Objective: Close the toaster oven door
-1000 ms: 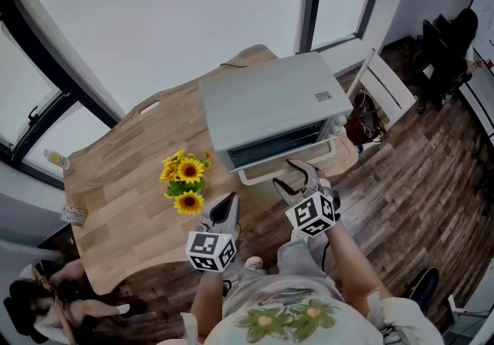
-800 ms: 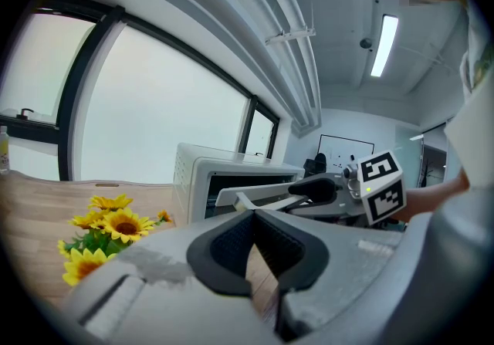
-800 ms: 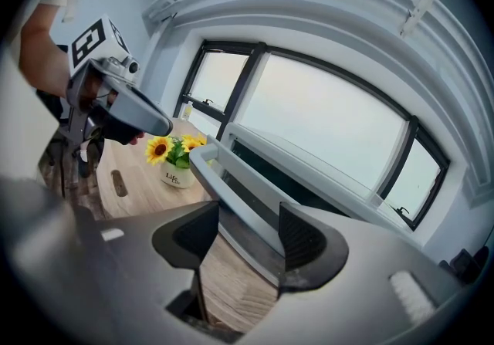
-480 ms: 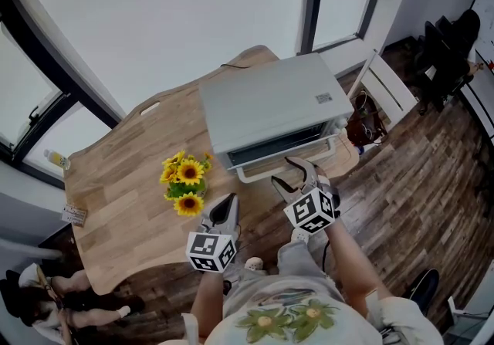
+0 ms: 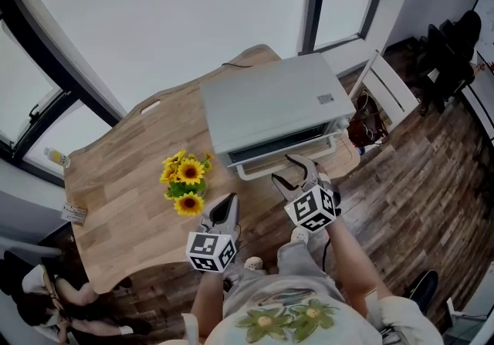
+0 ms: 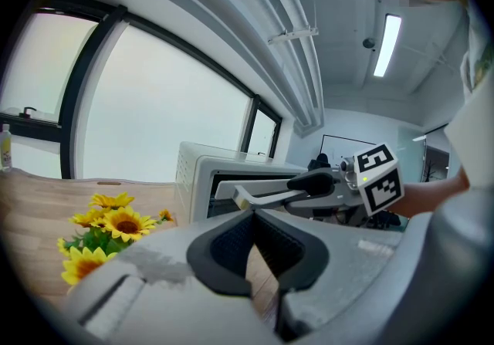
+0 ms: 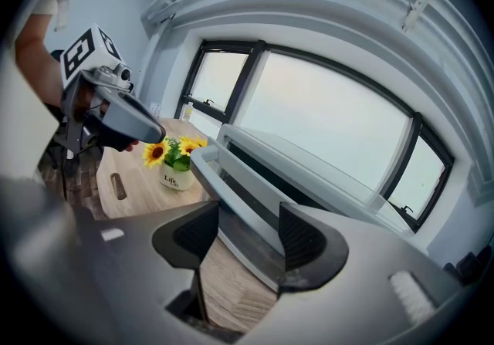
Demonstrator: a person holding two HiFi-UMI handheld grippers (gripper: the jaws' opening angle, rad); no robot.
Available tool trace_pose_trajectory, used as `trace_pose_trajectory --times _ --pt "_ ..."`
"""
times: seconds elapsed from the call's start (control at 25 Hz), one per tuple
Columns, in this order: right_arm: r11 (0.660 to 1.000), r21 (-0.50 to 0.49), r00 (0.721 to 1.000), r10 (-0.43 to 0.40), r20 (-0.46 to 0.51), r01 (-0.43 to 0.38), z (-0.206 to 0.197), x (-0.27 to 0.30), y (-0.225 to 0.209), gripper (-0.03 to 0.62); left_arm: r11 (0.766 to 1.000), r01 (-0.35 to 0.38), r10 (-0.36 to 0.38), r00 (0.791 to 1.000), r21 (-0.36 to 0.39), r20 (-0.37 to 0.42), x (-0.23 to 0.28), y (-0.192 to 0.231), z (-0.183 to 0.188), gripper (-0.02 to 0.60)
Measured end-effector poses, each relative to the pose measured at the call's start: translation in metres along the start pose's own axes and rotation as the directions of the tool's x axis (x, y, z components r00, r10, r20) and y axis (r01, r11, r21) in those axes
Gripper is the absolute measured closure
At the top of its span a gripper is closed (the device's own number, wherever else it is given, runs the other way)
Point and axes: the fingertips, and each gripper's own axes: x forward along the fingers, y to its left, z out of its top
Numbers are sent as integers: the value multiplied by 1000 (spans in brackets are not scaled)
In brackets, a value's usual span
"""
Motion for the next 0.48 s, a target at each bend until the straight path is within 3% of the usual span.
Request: trace_pose_trajectory --times 0.48 --pt "1000 3 1000 5 5 -5 4 4 -4 349 1000 -5 5 1000 -3 1 1 4 1 578"
